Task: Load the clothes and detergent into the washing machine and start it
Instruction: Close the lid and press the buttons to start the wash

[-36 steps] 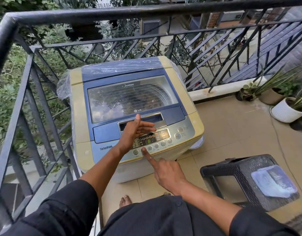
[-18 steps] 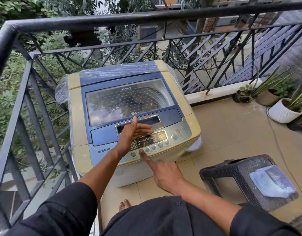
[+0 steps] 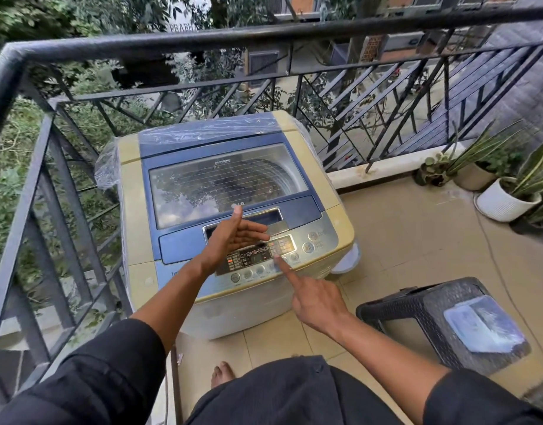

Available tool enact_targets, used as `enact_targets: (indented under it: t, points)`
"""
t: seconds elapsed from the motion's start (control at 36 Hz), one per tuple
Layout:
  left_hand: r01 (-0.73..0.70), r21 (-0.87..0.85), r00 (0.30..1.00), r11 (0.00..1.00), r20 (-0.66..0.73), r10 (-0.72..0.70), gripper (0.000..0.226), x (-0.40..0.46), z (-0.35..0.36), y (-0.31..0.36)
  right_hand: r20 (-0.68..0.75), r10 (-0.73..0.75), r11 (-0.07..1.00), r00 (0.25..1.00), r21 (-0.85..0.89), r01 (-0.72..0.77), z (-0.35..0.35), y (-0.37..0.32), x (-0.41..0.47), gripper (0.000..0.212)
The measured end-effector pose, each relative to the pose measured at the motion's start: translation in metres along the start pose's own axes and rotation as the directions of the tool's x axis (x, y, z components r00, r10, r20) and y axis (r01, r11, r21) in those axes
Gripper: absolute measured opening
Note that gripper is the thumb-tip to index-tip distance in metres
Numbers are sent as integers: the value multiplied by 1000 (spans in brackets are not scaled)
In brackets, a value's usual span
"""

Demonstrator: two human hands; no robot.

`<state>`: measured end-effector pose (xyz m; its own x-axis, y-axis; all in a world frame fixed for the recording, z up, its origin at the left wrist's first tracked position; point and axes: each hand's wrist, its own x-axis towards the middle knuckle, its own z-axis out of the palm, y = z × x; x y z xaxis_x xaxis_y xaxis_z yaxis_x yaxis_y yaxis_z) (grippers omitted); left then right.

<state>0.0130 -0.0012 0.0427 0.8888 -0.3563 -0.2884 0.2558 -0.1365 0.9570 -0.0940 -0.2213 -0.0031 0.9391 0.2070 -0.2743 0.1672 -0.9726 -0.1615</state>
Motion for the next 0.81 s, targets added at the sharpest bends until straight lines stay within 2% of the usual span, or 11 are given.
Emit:
enact_targets:
  t: [0.28,0.42,0.69,0.81]
  points:
    - [11,-7,1000,1000,5,-11,86,6,-5,-4,0,183,981,983,63,-183,-6,37,1,107]
    - [27,-53,1000,998,-8,-28,91,7,-5,-5,6,162,983,987,88,-162,-2,43,3,111]
    - [40,-66,999,997,-25,-42,92,9,-6,-7,43,167,936,985,305,-172,8,39,2,120]
    - [37,-69,999,997,-37,-40,91,9,-5,-8,26,175,942,984,287,-175,11,39,2,117]
